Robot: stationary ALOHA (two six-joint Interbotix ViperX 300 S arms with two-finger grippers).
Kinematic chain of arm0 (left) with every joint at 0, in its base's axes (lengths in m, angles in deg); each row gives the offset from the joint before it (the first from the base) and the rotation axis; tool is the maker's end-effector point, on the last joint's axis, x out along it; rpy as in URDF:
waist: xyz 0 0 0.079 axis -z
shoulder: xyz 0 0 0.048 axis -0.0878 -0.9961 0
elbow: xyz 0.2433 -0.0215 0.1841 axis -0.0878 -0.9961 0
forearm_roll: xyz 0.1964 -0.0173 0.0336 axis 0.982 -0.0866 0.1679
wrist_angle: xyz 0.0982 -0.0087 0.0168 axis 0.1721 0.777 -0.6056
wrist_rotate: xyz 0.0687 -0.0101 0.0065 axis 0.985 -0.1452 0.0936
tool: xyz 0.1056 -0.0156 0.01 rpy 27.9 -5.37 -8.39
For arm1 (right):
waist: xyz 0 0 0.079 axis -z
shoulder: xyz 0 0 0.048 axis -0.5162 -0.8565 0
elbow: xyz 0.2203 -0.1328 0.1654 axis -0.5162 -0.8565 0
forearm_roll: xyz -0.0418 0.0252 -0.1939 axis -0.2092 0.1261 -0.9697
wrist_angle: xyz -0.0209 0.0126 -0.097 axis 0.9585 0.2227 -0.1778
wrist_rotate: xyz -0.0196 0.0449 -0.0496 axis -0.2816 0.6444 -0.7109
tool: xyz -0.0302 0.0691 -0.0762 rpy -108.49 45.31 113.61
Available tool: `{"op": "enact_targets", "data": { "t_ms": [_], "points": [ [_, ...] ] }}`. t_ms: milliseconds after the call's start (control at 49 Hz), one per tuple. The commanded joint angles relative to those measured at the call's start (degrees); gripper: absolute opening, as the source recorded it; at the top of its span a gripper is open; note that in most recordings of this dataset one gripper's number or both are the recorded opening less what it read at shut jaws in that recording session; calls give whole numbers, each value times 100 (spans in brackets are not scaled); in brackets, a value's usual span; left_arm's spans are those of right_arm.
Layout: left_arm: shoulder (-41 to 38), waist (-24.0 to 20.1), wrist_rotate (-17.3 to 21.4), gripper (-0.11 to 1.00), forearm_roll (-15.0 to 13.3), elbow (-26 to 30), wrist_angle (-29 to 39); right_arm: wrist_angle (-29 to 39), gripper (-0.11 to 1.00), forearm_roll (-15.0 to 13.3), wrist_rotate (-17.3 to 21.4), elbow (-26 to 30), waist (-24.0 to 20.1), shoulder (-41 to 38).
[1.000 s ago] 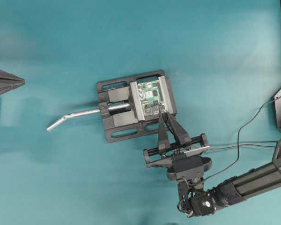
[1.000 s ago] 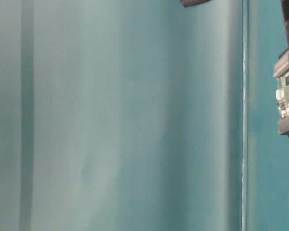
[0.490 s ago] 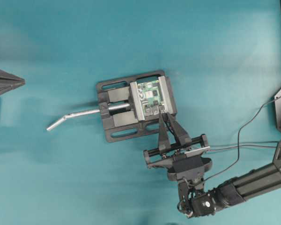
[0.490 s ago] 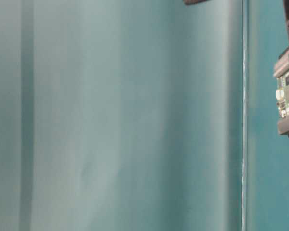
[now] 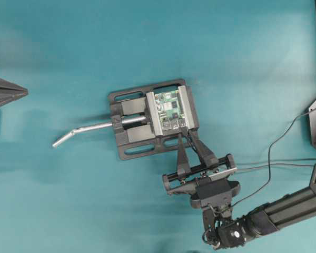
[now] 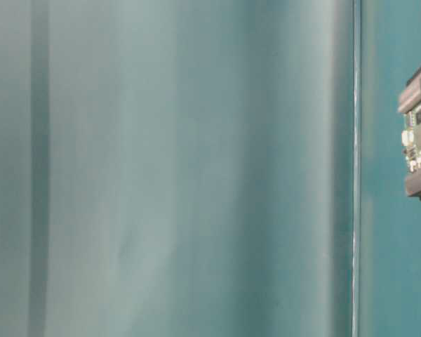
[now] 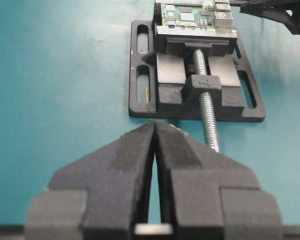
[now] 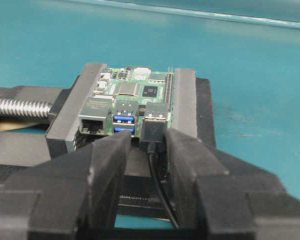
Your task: Insert the USB into the fixed PCB.
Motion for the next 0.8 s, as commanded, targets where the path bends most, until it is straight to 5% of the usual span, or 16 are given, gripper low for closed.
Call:
{"op": "enact_targets", "data": {
  "t_ms": [0, 367, 612, 776],
  "points": [
    [-35, -9, 35, 0, 18, 158, -26, -35, 38, -26, -9, 62, -62, 290],
    [-35, -9, 35, 0, 18, 158, -26, 176, 41, -26, -70, -264, -88, 606],
    [-44, -9, 35, 0, 26, 158, -26, 325, 61, -105, -141, -791, -220, 1063],
    [-44, -9, 35, 0, 18, 158, -26, 589, 63, -167, -141, -1187, -404, 1477]
  ]
}}
